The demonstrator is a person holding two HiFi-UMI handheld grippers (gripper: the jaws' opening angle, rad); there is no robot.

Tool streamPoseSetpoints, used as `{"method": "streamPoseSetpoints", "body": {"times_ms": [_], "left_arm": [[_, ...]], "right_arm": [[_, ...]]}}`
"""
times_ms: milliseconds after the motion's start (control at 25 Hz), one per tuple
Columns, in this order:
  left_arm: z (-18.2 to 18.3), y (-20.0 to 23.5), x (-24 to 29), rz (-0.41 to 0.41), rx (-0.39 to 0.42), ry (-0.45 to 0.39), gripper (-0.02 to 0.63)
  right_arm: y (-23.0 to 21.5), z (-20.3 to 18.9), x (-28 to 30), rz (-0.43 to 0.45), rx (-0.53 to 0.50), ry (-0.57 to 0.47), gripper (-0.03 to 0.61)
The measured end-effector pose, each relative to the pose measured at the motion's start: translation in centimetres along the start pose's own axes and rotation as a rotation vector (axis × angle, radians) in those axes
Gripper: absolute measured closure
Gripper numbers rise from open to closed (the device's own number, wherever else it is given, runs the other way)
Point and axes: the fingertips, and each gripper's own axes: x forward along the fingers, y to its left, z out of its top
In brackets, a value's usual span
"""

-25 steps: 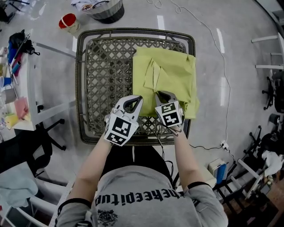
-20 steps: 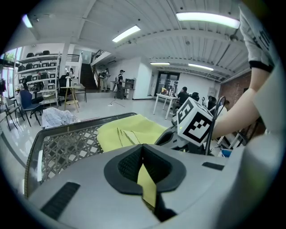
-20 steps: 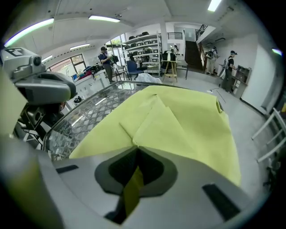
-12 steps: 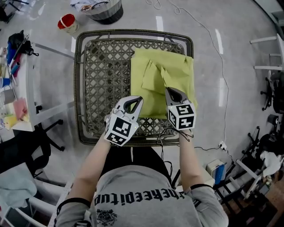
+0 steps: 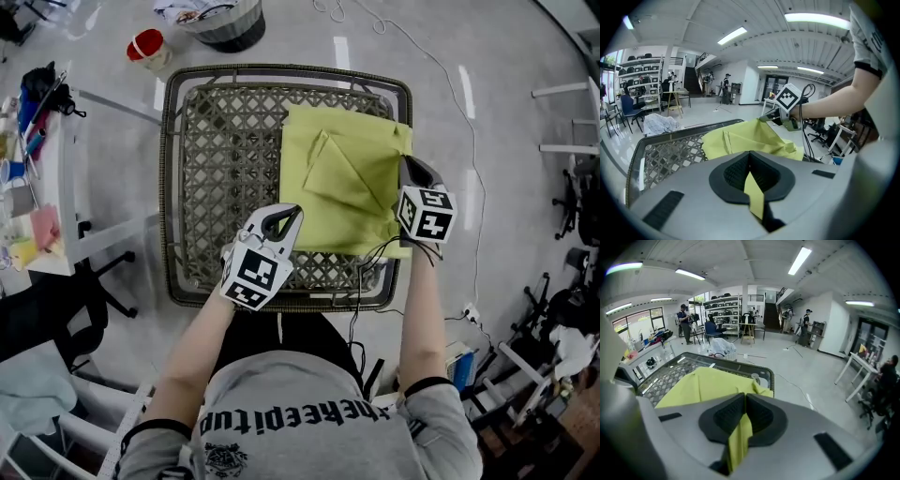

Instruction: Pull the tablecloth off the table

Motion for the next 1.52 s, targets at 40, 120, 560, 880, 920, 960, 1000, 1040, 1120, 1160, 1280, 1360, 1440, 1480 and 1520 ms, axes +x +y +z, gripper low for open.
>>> {"method": "streamPoseSetpoints", "body": {"times_ms": [40, 120, 560, 880, 920, 960, 1000, 1040, 1120, 1160, 1280, 1360, 1440, 1480, 1520], "left_arm": [[0.0, 0.1, 0.0, 0.002, -0.001, 0.000, 0.598], [-0.1, 0.2, -0.1, 0.006, -0.004, -0.001, 0.598], [0.1, 0.6, 0.0, 0.014, -0.016, -0.010, 0.598], [-0.3, 1.2, -0.3, 0.021, -0.029, -0.004, 0.598], [-0.3, 1.3, -0.4, 0.023, -0.031, -0.002, 0.598], [-0.4, 1.4, -0.4, 0.024, -0.033, -0.002, 0.598], [-0.3, 1.5, -0.5, 0.026, -0.034, -0.004, 0.598], [-0.4, 1.7, -0.5, 0.027, -0.034, -0.005, 0.598], [-0.5, 1.8, -0.5, 0.027, -0.036, -0.004, 0.598], [-0.6, 1.8, -0.5, 0.026, -0.037, -0.002, 0.598], [-0.6, 1.6, -0.3, 0.021, -0.033, 0.002, 0.598], [-0.4, 1.6, -0.2, 0.019, -0.029, 0.002, 0.598], [-0.3, 1.5, 0.0, 0.016, -0.029, 0.000, 0.598], [-0.2, 1.5, 0.1, 0.014, -0.028, -0.003, 0.598], [-0.1, 1.4, 0.2, 0.011, -0.026, -0.006, 0.598]], "right_arm": [[-0.1, -0.1, 0.2, -0.005, 0.002, -0.002, 0.558], [0.2, -0.2, 0.3, -0.011, -0.001, -0.006, 0.546], [12.4, -2.4, 0.2, 0.323, -0.150, 0.022, 0.482], [20.1, -6.9, 2.5, 0.464, -0.279, 0.168, 0.449], [20.1, -7.2, 2.9, 0.451, -0.292, 0.177, 0.449], [20.0, -7.3, 3.2, 0.436, -0.297, 0.180, 0.445], [19.8, -7.4, 3.4, 0.418, -0.291, 0.178, 0.450], [19.4, -7.3, 3.6, 0.397, -0.277, 0.175, 0.471], [18.9, -7.1, 3.9, 0.368, -0.238, 0.174, 0.557], [18.7, -7.0, 3.9, 0.367, -0.218, 0.177, 0.561], [17.9, -6.2, 3.4, 0.356, -0.182, 0.159, 0.562], [16.6, -5.1, 2.9, 0.328, -0.157, 0.121, 0.561], [14.5, -3.7, 2.3, 0.287, -0.115, 0.079, 0.561], [13.3, -3.1, 2.1, 0.260, -0.096, 0.058, 0.561], [11.9, -2.4, 1.9, 0.231, -0.081, 0.038, 0.561]]}}
